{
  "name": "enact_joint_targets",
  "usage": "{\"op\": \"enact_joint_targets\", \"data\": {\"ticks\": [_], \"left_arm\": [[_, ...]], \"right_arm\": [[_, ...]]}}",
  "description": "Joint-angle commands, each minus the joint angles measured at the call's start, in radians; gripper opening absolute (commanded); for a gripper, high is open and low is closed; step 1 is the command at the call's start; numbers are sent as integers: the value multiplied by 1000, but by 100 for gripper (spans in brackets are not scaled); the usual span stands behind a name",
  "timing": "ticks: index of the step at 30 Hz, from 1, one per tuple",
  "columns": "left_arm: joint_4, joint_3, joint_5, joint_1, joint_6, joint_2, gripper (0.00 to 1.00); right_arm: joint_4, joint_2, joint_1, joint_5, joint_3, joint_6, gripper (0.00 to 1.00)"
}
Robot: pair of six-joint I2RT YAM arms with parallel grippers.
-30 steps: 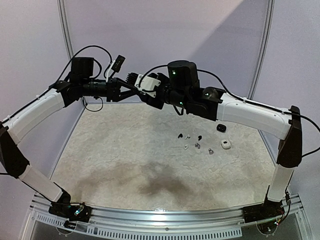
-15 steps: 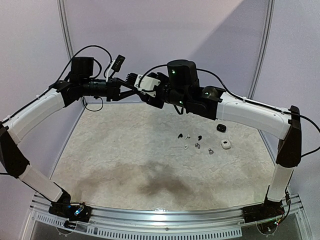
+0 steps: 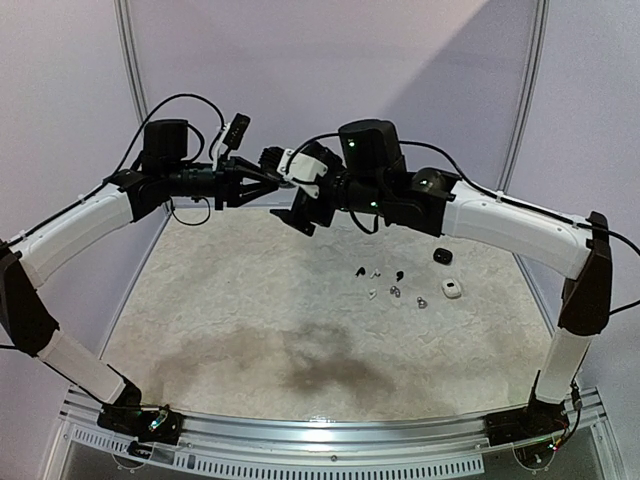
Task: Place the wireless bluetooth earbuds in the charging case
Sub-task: Pass from the right arm to the left, then pass from the left arm to the right
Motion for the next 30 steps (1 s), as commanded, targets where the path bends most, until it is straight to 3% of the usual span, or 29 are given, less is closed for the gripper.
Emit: {"op": "enact_joint_targets", "data": {"ticks": [1, 5, 7, 11, 18, 21, 24, 30], "left_arm": [[5, -32, 39, 8, 158, -38, 0], [-21, -77, 34, 9, 305, -82, 0], [-37, -87, 40, 7, 325, -101, 0], [-69, -118, 63, -5, 334, -147, 0], [1, -262, 65, -28, 294, -287, 0], [12, -301, 61, -37, 249, -346, 0], [56, -357, 67, -40, 196, -403, 0], [284, -503, 60, -48, 56, -497, 0]], "right_arm": [[-165, -105, -81, -232, -5, 163, 99], [-194, -141, -200, -588, -4, 351, 99], [-181, -138, -232, -681, 1, 428, 95], [-248, -84, -237, -721, 74, 468, 83], [-79, -60, -187, -819, 11, 659, 94], [-117, -66, -129, -775, 9, 615, 94], [-41, -87, -98, -756, -49, 638, 90], [41, -106, -8, -655, -96, 670, 85]]}}
